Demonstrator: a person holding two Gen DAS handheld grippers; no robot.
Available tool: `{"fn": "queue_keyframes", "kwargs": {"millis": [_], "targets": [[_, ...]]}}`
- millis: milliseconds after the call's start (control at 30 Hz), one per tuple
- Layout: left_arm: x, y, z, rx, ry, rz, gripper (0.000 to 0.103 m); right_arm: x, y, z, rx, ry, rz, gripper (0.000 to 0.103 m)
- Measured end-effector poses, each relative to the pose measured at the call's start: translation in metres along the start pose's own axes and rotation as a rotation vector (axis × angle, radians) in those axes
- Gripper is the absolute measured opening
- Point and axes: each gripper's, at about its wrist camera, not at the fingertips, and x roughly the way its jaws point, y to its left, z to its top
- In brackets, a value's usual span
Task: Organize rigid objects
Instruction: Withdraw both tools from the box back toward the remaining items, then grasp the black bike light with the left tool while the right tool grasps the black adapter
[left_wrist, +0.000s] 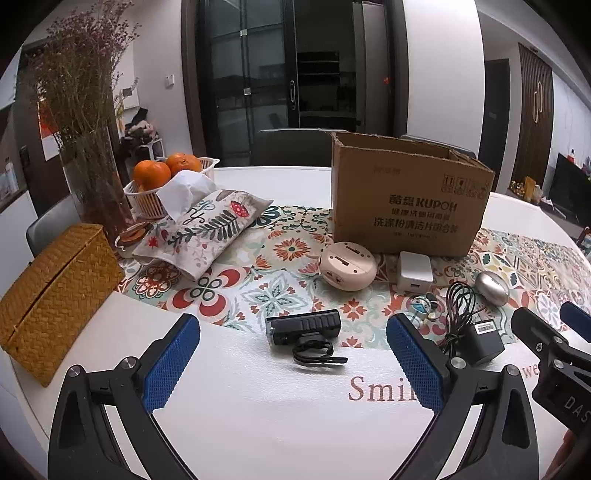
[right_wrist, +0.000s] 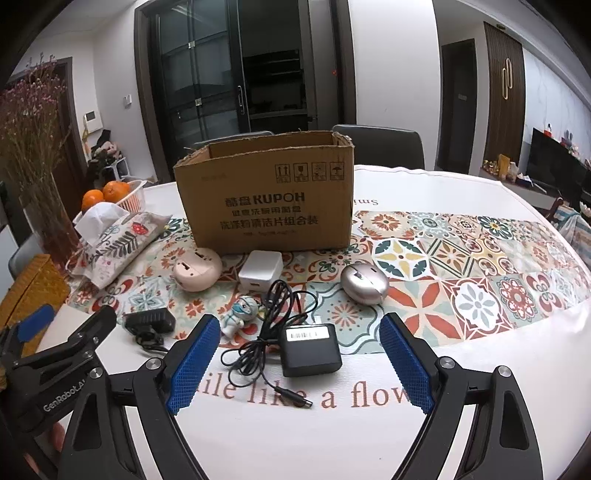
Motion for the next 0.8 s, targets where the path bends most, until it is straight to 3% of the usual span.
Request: {"fn": "queue_keyframes", "kwargs": {"millis": [800], "targets": [[0.067, -0.016, -0.007, 0.003, 0.052, 0.058, 0.103, 0.069, -0.013, -0.026, 0.049, 0.162, -0.027, 0.089]]}}
